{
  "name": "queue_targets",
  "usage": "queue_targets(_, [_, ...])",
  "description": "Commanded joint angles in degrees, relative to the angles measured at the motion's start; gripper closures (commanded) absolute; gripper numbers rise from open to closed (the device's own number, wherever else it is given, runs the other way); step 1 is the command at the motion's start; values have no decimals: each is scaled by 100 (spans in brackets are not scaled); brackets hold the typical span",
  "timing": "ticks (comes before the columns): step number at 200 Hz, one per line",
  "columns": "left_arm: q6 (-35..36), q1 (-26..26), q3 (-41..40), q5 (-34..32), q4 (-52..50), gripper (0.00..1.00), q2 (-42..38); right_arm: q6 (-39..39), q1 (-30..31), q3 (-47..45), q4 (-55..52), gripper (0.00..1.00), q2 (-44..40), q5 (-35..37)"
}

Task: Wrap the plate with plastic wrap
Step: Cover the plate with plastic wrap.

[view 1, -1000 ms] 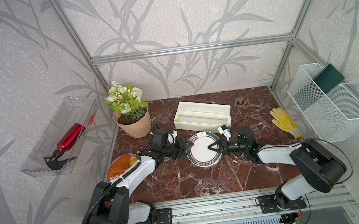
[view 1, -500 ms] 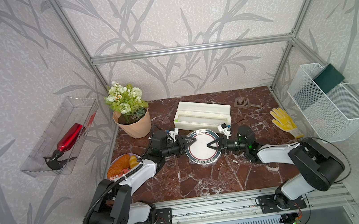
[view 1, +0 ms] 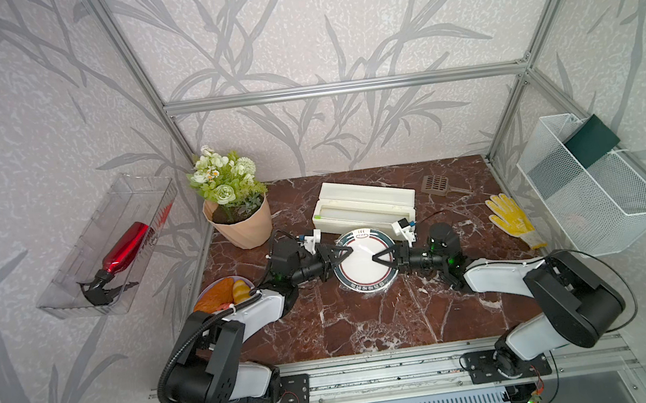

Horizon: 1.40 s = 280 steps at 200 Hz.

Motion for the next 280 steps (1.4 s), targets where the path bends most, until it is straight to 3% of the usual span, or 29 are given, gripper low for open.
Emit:
queue_targets(1, [-637, -12, 22, 234, 953, 81, -98, -215, 10, 169, -33, 89, -217, -111])
queue_targets(100, [-399, -16, 78, 170, 412, 88, -470, -269, -34, 151, -170, 90, -330, -124])
queue_targets(131, [42, 7, 200, 137, -494, 56, -789, -303, -38, 168, -260, 90, -476, -130])
queue_targets(151, [357, 87, 260, 57, -1185, 45, -1147, -361, -68, 185, -459, 90, -607, -135])
queue_targets(169, [395, 124, 272, 35, -1348, 41, -1316, -390, -83, 195, -556, 90, -668, -138])
queue_targets(191, [232, 115, 240, 126, -1057, 44, -1271, -338, -82, 186, -477, 90, -650, -146])
queue_targets(245, [-450, 106, 38, 317, 321, 67, -908, -228, -73, 129, -293, 90, -604, -173])
queue_targets(267, [-476, 111, 62, 331, 371, 77, -882, -187, -74, 145, -190, 90, -630, -176])
queue_targets(280, [-438, 98, 53, 326, 299, 77, -856, -159, -73, 168, -164, 90, -648, -188])
